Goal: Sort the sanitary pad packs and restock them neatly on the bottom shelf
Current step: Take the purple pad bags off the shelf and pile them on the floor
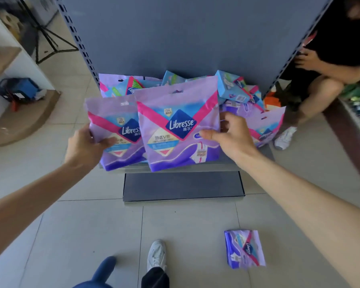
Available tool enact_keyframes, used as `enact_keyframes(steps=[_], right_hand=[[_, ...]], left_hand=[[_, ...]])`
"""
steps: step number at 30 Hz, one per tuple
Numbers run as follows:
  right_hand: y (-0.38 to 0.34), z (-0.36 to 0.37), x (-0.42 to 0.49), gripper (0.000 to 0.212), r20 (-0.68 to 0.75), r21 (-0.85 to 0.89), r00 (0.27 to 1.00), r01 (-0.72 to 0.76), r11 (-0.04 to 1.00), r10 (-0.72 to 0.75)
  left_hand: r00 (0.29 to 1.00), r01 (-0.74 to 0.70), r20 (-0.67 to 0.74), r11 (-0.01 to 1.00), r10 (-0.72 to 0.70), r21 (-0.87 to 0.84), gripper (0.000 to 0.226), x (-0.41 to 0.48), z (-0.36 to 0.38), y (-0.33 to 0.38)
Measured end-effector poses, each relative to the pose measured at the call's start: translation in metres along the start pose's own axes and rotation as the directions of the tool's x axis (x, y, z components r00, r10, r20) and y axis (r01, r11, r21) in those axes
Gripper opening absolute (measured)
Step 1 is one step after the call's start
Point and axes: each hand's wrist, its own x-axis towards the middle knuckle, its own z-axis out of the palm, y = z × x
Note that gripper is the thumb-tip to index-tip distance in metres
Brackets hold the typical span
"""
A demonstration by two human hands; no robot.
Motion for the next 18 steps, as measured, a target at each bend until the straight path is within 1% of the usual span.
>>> enact_keyframes(steps=[1,2,4,5,7,9,12,14,16,18], right_hand=[[0.002,-0.003,-0.010,0.028,0.024,0.027,1.000,-0.006,1.000,0.006],[0.005,-0.007,-0.020,0.029,0.040,0.057,0.999,-0.019,0.998,0.017],[0.017,-0.020,-0.037,0.023,0.060,0.103,0.996,-0.066,0.993,0.060],[0.024,-0.029,-0.045,0.022,0.056,0.113,0.995,-0.084,0.990,0.078],[0.041,-0.048,-0.059,0.021,0.019,0.143,0.993,-0.118,0.983,0.116],[0.057,-0.067,-0.074,0.021,-0.012,0.173,0.989,-0.146,0.974,0.151],[0.077,-0.093,-0.096,0.022,-0.018,0.279,0.967,-0.238,0.930,0.253],[0.096,-0.108,-0.110,0.018,-0.025,0.351,0.942,-0.305,0.885,0.335],[0.117,-0.122,-0.124,0.021,-0.049,0.400,0.910,-0.359,0.843,0.411],[0.140,-0.131,-0.140,0.025,-0.086,0.448,0.876,-0.392,0.804,0.475]], left_hand=[[0.997,-0.007,0.078,0.998,0.012,-0.059,0.036,-0.008,0.013,0.009],[0.989,-0.017,0.147,0.993,0.034,-0.118,0.029,-0.016,0.026,0.016],[0.959,-0.032,0.271,0.981,0.085,-0.192,0.008,-0.029,0.053,0.030],[0.941,-0.030,0.323,0.976,0.100,-0.214,0.010,-0.036,0.066,0.035],[0.906,-0.006,0.407,0.966,0.114,-0.258,0.030,-0.045,0.089,0.045],[0.879,0.045,0.466,0.958,0.097,-0.284,0.043,-0.054,0.113,0.053],[0.833,0.115,0.551,0.958,0.052,-0.264,0.048,-0.069,0.153,0.059],[0.770,0.152,0.636,0.958,0.039,-0.242,0.049,-0.079,0.178,0.059],[0.705,0.167,0.708,0.962,0.035,-0.214,0.049,-0.091,0.202,0.059],[0.672,0.180,0.740,0.963,0.029,-0.201,0.045,-0.101,0.227,0.055]])
